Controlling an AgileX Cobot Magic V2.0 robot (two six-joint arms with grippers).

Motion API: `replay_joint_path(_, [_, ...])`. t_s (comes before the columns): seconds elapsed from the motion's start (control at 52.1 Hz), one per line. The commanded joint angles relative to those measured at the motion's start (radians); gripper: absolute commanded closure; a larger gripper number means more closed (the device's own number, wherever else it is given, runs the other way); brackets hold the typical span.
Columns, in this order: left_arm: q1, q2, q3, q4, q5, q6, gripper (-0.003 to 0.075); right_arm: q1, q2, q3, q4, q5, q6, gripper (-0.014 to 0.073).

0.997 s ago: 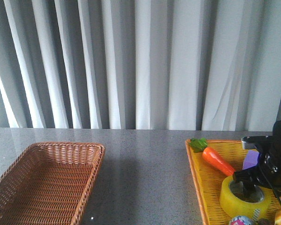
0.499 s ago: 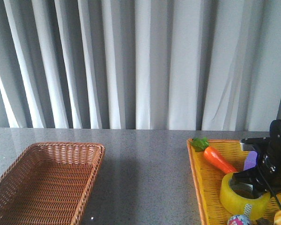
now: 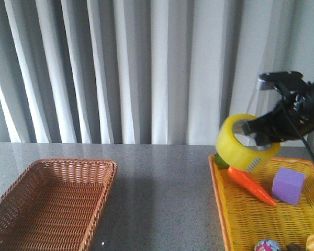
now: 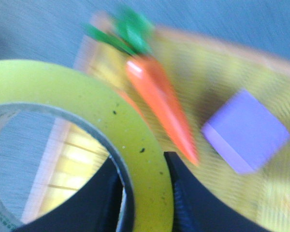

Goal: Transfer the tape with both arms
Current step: 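Lift the tape roll with the right gripper and set it on the table between baskets, then open the right gripper and raise it away from the tape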

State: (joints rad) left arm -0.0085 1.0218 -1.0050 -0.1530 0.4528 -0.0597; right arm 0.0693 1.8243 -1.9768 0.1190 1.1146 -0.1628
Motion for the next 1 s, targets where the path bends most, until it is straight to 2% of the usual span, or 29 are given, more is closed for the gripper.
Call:
replay_joint_path(0.0, [-0.002,-0.013,-0.037,-0.012,-0.057,-0.002,0.0165,0.103,-0.048,-0.075,0.04,-0.065,-0.025,0.0506])
replay_joint_path(0.173, [-0.002,-0.013,-0.037,-0.012,-0.041,0.001,0.0165,0.271,0.031,-0.094,-0.024,-0.084,-0.003,0.0501])
replay_joint_path(0.364, [-0.002,-0.013,-0.037,-0.012,-0.035,0.001,0.0165,0.363,0.162,-0.094,-0.157,-0.06,0.08,0.0495])
replay_joint_path(0.71, [-0.002,-0.013,-0.037,-0.012,-0.022,0.001,0.0165,0.363,0.318,-0.094,-0.158,-0.032,0.081,0.0484])
replay_joint_path(0.978, [-0.002,-0.013,-0.037,-0.013,-0.014,0.001,0.0165,0.363,0.359,-0.094,-0.167,-0.032,0.081,0.0472])
